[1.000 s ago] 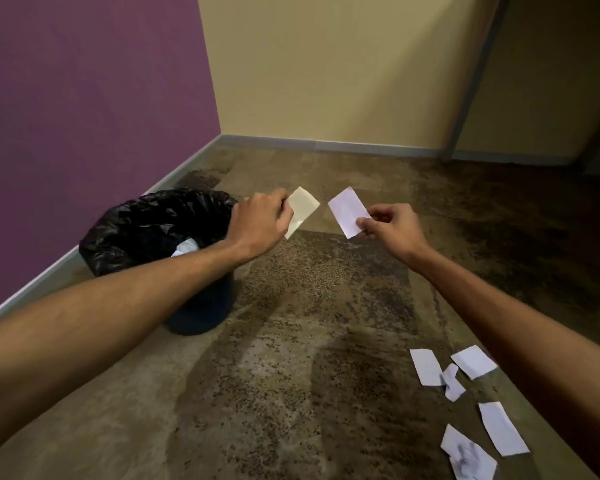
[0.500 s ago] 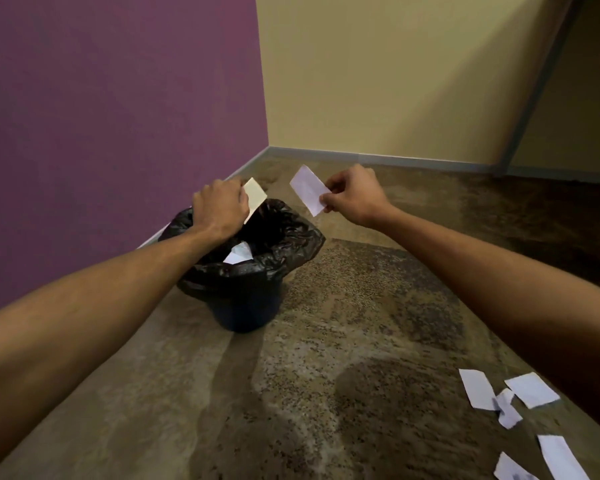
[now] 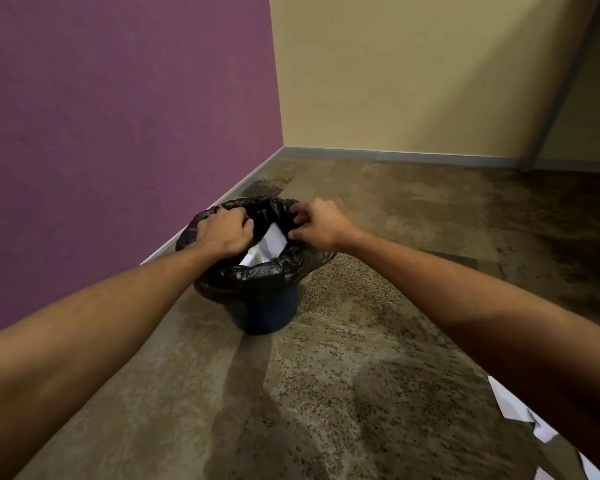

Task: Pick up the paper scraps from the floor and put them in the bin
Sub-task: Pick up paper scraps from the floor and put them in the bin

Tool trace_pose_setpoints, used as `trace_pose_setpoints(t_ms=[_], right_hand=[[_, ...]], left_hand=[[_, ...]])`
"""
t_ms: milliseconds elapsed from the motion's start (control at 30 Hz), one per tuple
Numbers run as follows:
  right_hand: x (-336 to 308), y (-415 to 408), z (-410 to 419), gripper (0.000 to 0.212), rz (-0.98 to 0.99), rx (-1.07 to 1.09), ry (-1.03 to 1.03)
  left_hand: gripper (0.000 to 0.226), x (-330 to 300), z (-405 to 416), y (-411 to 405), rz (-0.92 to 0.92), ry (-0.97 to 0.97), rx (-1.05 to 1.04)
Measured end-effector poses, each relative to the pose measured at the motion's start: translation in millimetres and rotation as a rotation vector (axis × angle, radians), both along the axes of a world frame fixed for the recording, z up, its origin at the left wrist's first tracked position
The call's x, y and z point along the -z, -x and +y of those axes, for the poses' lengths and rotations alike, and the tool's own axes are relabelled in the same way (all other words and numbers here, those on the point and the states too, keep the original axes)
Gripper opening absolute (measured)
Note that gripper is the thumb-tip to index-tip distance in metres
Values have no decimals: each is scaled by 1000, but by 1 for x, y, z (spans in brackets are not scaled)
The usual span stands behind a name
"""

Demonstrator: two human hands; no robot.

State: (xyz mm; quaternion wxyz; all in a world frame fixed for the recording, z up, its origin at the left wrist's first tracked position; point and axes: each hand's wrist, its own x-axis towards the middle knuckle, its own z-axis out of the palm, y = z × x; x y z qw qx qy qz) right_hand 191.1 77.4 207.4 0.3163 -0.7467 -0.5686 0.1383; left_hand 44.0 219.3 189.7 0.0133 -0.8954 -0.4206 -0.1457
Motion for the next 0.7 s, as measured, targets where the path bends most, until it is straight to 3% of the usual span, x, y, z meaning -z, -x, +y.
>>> trace_pose_setpoints(t_ms=[100,500,700], right_hand=[[9,-2,-5,58,6,-27,-8],[25,-28,-57,35,-72,4,-37],[31,-55,-98,62,-440,24,104]], left_hand=[[35,1,-2,-4,-19,19,17],[58,-3,-60,-42,-27,-126,340],[64,5,-101,-71,36,-211,534]])
